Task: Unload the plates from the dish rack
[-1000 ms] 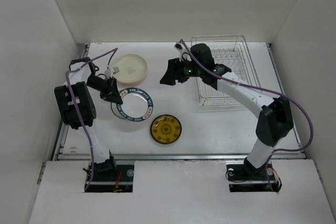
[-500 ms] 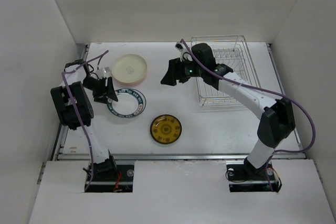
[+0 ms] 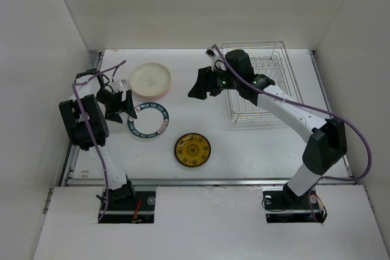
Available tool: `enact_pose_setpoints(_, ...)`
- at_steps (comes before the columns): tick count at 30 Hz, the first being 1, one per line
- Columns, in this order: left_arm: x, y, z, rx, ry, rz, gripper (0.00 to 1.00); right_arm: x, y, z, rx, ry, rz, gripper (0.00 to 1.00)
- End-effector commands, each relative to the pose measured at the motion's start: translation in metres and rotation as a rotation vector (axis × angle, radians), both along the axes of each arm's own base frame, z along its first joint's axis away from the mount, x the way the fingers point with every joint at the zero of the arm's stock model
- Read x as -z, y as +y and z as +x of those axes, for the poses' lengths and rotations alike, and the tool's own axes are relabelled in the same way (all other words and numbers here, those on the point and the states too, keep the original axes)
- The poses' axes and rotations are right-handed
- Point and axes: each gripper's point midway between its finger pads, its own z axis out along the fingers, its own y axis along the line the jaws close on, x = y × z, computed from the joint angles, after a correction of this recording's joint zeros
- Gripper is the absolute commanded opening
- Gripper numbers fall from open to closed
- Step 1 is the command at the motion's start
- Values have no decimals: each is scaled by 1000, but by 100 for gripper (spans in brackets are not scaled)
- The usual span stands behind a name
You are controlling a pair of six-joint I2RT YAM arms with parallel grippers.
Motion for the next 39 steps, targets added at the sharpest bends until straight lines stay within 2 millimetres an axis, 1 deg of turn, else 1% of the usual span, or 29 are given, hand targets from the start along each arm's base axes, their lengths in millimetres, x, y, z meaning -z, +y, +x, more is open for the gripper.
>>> enact_pose_setpoints(1, -34, 1, -4, 10, -53, 24, 75, -24, -11, -3, 39, -62, 1, 78)
enact_pose_setpoints(2, -44, 1, -3, 10, -86, 35, 75, -25, -15, -2, 63, -64, -12, 78)
enact_pose_setpoints(4, -58, 3, -4, 10, -129, 59, 78, -33, -27, -3, 119, -87, -27, 78)
enact_pose_setpoints(5, -73, 4, -5, 0, -173, 86, 80, -25, -40, 2, 193, -91, -68, 80)
enact_pose_setpoints(6, -79, 6, -6, -17, -194, 109, 81, -36, -53, -1, 244, -119, -75, 80)
enact_pose_setpoints(7, -86, 15, -7, -33, -214, 174, 83, -38, -65, 1, 311, -125, -90, 80)
enact_pose_setpoints(8, -97, 21, -13, -53, -252, 231, 86, -39, -88, 12, 448, -151, -134, 81)
enact_pose_setpoints(9, -103, 30, -9, -102, -287, 290, 87, -48, -107, 7, 525, -169, -139, 85)
enact_pose_setpoints(10, -109, 40, -10, -144, -308, 354, 90, -47, -124, 4, 601, -156, -166, 90)
enact_pose_setpoints(11, -110, 63, -17, -207, -293, 491, 92, -50, -140, 3, 668, -166, -183, 93)
enact_pose_setpoints(12, -131, 74, -15, -302, -358, 557, 98, -55, -167, -4, 774, -188, -212, 95)
enact_pose_setpoints(13, -136, 84, -20, -358, -363, 614, 100, -58, -180, -8, 817, -200, -227, 98)
enact_pose_setpoints(14, -147, 103, -27, -434, -365, 727, 100, -60, -191, -12, 854, -211, -238, 100)
enact_pose_setpoints(15, -162, 109, -35, -488, -395, 774, 100, -63, -207, -15, 912, -228, -259, 100)
enact_pose_setpoints(16, -173, 116, -39, -529, -418, 814, 100, -62, -216, -20, 943, -225, -266, 100)
enact_pose_setpoints(17, -184, 122, -42, -576, -450, 855, 100, -68, -227, -31, 961, -233, -265, 100)
enact_pose_setpoints(18, -197, 133, -51, -644, -468, 922, 100, -67, -233, -35, 977, -234, -279, 100)
enact_pose_setpoints(19, -209, 135, -61, -677, -502, 953, 100, -68, -240, -39, 1002, -232, -279, 100)
enact_pose_setpoints(20, -216, 139, -66, -719, -528, 975, 100, -66, -245, -47, 1004, -220, -285, 100)
enact_pose_setpoints(22, -227, 147, -81, -801, -540, 1040, 100, -65, -250, -54, 1002, -215, -295, 100)
enact_pose_setpoints(25, -228, 156, -98, -876, -490, 1114, 100, -65, -251, -63, 989, -192, -278, 100)
enact_pose_setpoints(26, -228, 157, -100, -886, -481, 1121, 100, -62, -254, -66, 988, -188, -285, 100)
enact_pose_setpoints(28, -227, 157, -103, -883, -468, 1130, 100, -68, -255, -71, 982, -196, -259, 100)
enact_pose_setpoints(29, -222, 156, -106, -872, -448, 1133, 100, -64, -255, -71, 981, -192, -268, 100)
enact_pose_setpoints(30, -224, 156, -107, -877, -456, 1132, 100, -68, -257, -74, 983, -199, -254, 100)
enact_pose_setpoints(31, -219, 155, -110, -865, -436, 1134, 100, -70, -257, -78, 980, -193, -239, 100)
enact_pose_setpoints(32, -215, 151, -109, -839, -441, 1109, 100, -70, -257, -78, 980, -193, -239, 100)
enact_pose_setpoints(36, -217, 136, -107, -805, -501, 1016, 100, -71, -256, -85, 950, -186, -225, 100)
enact_pose_setpoints(39, -217, 132, -106, -797, -516, 990, 100, -72, -258, -92, 939, -184, -217, 100)
